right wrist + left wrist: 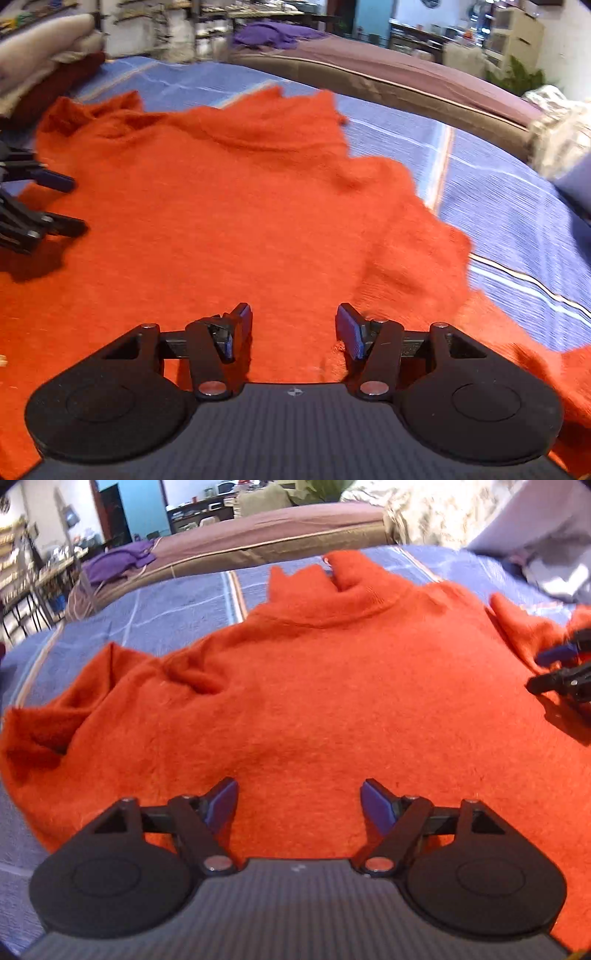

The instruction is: Fold small clothes

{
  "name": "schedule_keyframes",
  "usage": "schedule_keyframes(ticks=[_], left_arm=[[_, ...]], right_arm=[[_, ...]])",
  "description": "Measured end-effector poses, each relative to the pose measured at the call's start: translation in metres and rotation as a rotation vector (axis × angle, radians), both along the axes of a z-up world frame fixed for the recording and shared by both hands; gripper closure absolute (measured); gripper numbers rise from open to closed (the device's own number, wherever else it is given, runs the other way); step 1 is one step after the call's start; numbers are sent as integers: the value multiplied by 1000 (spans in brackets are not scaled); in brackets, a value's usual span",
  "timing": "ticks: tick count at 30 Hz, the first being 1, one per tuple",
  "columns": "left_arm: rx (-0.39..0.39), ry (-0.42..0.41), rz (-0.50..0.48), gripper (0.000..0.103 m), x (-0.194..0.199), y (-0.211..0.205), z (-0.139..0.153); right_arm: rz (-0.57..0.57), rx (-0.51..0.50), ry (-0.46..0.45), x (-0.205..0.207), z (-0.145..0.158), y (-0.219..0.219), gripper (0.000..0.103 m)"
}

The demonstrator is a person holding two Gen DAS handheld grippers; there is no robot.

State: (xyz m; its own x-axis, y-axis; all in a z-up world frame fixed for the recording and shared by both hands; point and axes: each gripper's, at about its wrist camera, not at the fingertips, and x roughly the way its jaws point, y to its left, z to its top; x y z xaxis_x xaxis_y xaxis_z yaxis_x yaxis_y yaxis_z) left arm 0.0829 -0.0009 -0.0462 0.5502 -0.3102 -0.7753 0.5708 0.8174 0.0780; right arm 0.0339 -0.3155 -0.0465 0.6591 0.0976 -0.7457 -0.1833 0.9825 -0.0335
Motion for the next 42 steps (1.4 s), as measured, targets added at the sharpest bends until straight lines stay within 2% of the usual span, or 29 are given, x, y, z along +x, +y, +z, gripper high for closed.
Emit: schedule_keyframes(ticks=[1, 2, 3, 4, 5, 7, 11, 13, 15, 17, 18, 21, 22, 23, 24, 26, 27, 29, 31, 32, 34, 35, 36, 39, 42], left_arm=[[8, 0, 15, 22, 2, 6, -1], [24, -8, 29, 16, 4, 12, -1], [35, -13, 42, 9, 6, 18, -2], [35, -8, 55, 6, 9, 24, -2], [18, 9, 66, 4, 13, 29, -4], [-12, 33, 68, 2, 19, 35, -4], [52, 9, 28, 1, 19, 30, 3], [86, -22, 27, 2, 17, 31, 13], [57, -48, -5, 2, 15, 34, 28], [-19, -69, -57, 2, 17, 34, 45], [-53, -78, -73, 2, 22, 29, 52], [-89, -96, -61, 3, 47, 10, 58], [-87, -99, -37, 5, 56, 2, 57], [-91, -86, -8, 13, 65, -4, 55], [-118, -51, 17, 19, 73, -10, 53], [-200, 35, 3, 20, 76, -20, 46], [-213, 66, -28, 20, 72, -27, 41], [-152, 73, -66, 20, 60, -42, 27], [-56, 50, -60, 20, 49, -54, 11], [-41, 54, -52, 20, 46, -55, 5], [-43, 46, -43, 18, 42, -55, -3], [-36, 33, -53, 16, 40, -55, -5], [-20, 25, -67, 16, 39, -55, -6], [-8, 23, -81, 14, 38, -55, -6], [-20, 32, -54, 14, 40, -50, -2]], right_arm=[[-54, 24, 6, -3, -2, -18, 16], [-102, 67, 8, -8, -2, -38, 23], [-148, 73, 21, -11, -1, -53, 24], [-190, 43, 43, -14, -2, -62, 24], [-202, 22, 47, -18, -1, -70, 29], [-192, 58, 55, -21, -1, -78, 29], [-148, -38, 110, -16, 5, -63, 29], [-195, 32, 132, -13, 14, -67, 28], [-182, 153, 78, -20, 34, -72, 13], [-82, 209, -6, -19, 56, -65, 0], [-42, 216, -41, -13, 64, -61, 0], [9, 272, -75, 22, 75, -54, 0], [6, 305, -74, 38, 75, -51, 0], [-1, 350, -65, 56, 74, -49, 0], [-2, 394, -45, 73, 71, -45, 0], [-5, 427, -28, 109, 67, -35, 0], [-11, 427, -26, 125, 65, -30, 0], [-22, 409, -36, 156, 60, -18, 0], [-33, 413, -21, 183, 54, -10, 0], [-42, 415, -16, 195, 49, -6, 0], [-48, 414, 13, 214, 38, 4, 19], [-50, 415, 25, 221, 33, 8, 57], [-54, 425, 26, 222, 30, 11, 77], [-22, 437, -59, 203, 39, 17, 79], [116, 387, -152, 175, 58, 25, 83]])
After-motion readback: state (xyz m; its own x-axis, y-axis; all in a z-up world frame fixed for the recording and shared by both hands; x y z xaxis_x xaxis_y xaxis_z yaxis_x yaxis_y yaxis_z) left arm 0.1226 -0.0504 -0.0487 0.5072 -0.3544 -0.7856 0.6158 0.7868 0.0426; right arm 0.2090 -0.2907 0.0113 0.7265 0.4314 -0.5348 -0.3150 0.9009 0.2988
